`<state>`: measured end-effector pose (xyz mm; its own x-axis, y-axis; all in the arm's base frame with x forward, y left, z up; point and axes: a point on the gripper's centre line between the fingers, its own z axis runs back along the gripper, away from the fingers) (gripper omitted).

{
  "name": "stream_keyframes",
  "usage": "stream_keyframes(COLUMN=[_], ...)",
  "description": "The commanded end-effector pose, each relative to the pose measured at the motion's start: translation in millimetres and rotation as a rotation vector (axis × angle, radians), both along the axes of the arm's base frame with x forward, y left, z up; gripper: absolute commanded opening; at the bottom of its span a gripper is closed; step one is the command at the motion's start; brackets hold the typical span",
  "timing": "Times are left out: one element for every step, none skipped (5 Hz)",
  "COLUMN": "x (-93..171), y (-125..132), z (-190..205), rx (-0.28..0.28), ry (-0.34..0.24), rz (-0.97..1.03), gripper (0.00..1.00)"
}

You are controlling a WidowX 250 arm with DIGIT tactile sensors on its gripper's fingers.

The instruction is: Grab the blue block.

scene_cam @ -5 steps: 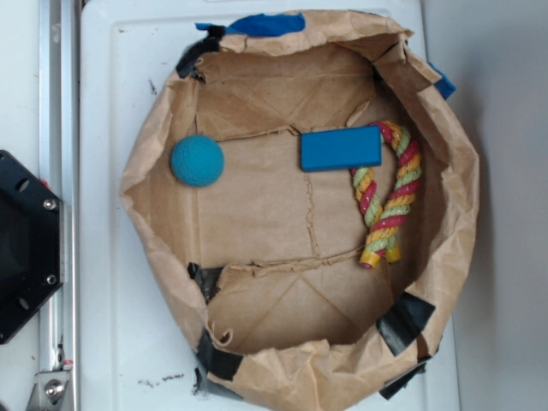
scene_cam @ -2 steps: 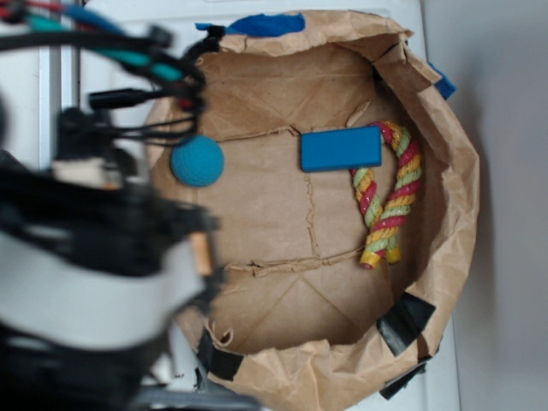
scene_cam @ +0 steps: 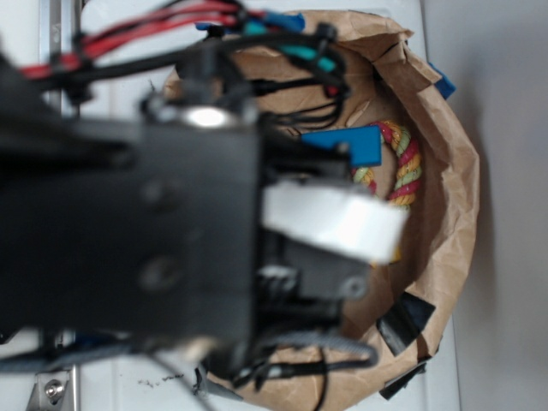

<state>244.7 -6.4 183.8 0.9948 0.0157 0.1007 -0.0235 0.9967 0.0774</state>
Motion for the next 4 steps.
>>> stream_keyframes(x=[30.5,39.3,51.8,55.1], y=[20.9,20.5,26.7,28.6], z=[-23.5,-47.2,-60.5,-68.7], rx=[0.029,0.022,0.022,0.025], ry=[-0.021,0.003,0.007,0.011], rz=[0.063,0.017,-0.004,-0.022], gripper=[1.0,1.0,1.0,1.0])
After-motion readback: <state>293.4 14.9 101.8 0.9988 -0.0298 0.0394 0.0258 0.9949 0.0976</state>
